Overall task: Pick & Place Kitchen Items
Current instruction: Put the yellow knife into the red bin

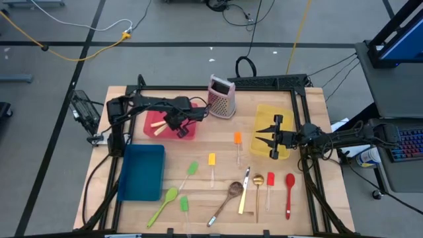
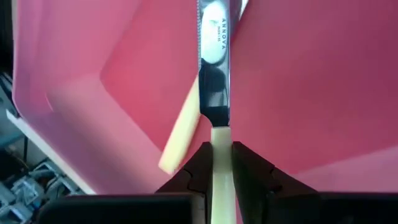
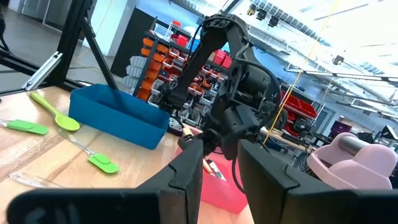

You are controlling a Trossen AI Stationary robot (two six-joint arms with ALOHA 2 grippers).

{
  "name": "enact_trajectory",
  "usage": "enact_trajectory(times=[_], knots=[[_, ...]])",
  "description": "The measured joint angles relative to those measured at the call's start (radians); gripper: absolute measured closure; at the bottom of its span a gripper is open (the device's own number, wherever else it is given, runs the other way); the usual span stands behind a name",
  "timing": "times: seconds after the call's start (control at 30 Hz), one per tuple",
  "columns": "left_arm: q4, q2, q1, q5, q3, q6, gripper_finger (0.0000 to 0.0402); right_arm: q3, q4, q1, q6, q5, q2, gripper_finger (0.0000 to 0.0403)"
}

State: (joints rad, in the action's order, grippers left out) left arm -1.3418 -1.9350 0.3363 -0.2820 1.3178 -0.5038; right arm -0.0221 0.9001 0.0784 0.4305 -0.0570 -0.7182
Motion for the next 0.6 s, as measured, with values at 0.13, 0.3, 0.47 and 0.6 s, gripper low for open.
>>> enact_trajectory(times=[0.13,0.3,0.47,0.6], knots=[[0.013,0.0,0.0,-0.019,-0.001,0.008,0.0356,0.0,0.0,0.0,0.0,0.0,0.0,0.031],[0.013,0.0,0.0,-0.033,-0.001,-0.004,0.0333,0.0,0.0,0.0,0.0,0.0,0.0,0.031],[0.012,0.0,0.0,-0.034,-0.001,-0.081,0.0298,0.0,0.0,0.0,0.0,0.0,0.0,0.031],[0.011,0.0,-0.001,-0.061,-0.001,-0.142,0.028,0.0,0.0,0.0,0.0,0.0,0.0,0.031]])
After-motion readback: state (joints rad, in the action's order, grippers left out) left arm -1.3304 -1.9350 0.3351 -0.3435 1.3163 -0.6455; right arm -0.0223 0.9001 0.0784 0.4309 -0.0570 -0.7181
